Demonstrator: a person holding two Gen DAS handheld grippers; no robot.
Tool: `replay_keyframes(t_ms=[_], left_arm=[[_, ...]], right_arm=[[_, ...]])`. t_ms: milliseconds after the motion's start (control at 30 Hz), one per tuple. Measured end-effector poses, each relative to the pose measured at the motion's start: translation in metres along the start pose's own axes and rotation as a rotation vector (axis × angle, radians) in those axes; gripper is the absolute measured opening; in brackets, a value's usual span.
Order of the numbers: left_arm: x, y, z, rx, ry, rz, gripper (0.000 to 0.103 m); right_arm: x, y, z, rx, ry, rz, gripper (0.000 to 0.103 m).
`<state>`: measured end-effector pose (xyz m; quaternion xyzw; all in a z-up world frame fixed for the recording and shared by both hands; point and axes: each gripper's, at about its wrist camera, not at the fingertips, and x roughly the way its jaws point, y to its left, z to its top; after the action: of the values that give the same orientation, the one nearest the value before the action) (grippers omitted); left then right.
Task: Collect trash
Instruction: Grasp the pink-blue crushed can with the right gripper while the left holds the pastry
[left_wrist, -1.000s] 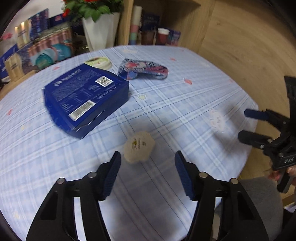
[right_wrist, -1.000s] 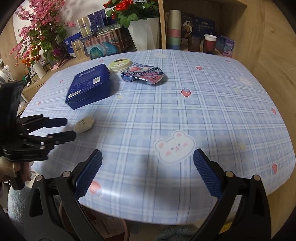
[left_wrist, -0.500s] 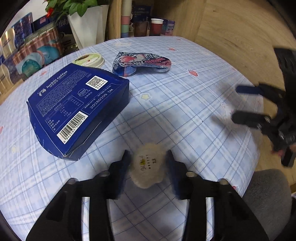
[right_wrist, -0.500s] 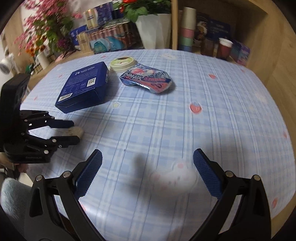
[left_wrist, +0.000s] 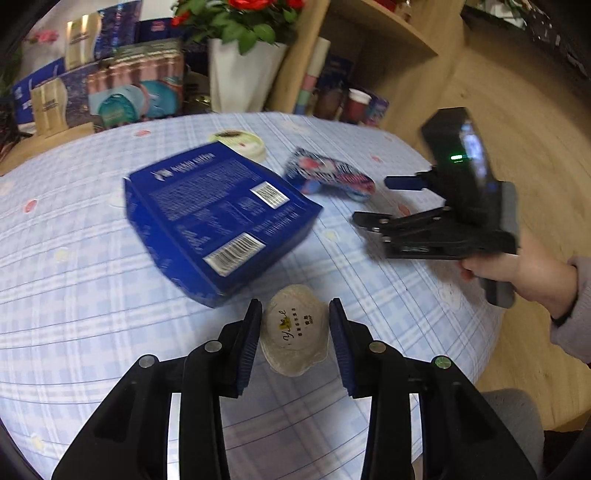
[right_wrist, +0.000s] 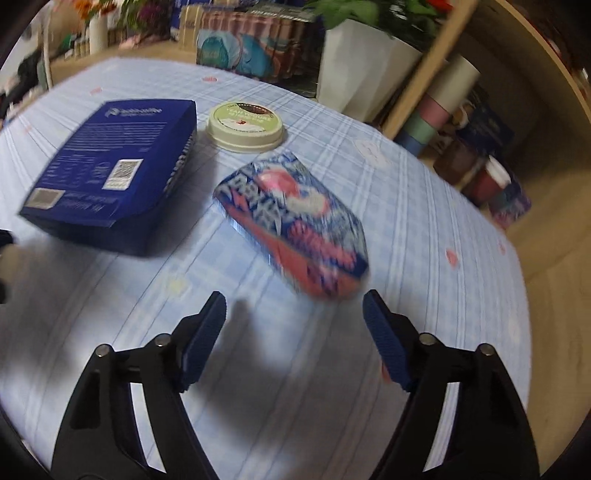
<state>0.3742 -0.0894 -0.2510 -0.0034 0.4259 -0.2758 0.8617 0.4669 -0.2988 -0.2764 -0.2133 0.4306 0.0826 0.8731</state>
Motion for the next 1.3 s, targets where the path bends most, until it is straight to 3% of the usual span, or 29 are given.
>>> replay_keyframes(t_ms=[133, 233, 400, 600, 900, 1300], left_arm=[[-0.013, 0.012, 0.0, -0.036, -0.029, 0.013, 0.037], [-0.02, 0.021, -0.002, -0.057, -0.042, 0.019, 0.037], [-0.034, 0.029, -0.011, -0.093, -0.069, 0.022, 0.037], [-0.053, 0.025, -0.017, -0.108, -0.091, 0.015, 0.037], [-0.098, 0.002, -0.02, -0.08, -0.15, 0.02, 0.037], [-0.159, -0.024, -0.036, -0.064, -0.206, 0.023, 0.037]], right_arm=[[0.017, 0.011, 0.02, -0.053, 0.015, -0.042, 0.068], [0.024, 0.011, 0.028, -0.055, 0.024, -0.047, 0.056], [0.011, 0.006, 0.032, -0.015, -0.001, -0.021, 0.024], [-0.02, -0.007, 0.028, 0.054, -0.05, 0.009, 0.01], [-0.073, -0.018, 0.01, 0.202, -0.104, 0.113, 0.009], [-0.156, 0.015, -0.034, 0.292, -0.198, 0.227, 0.009]])
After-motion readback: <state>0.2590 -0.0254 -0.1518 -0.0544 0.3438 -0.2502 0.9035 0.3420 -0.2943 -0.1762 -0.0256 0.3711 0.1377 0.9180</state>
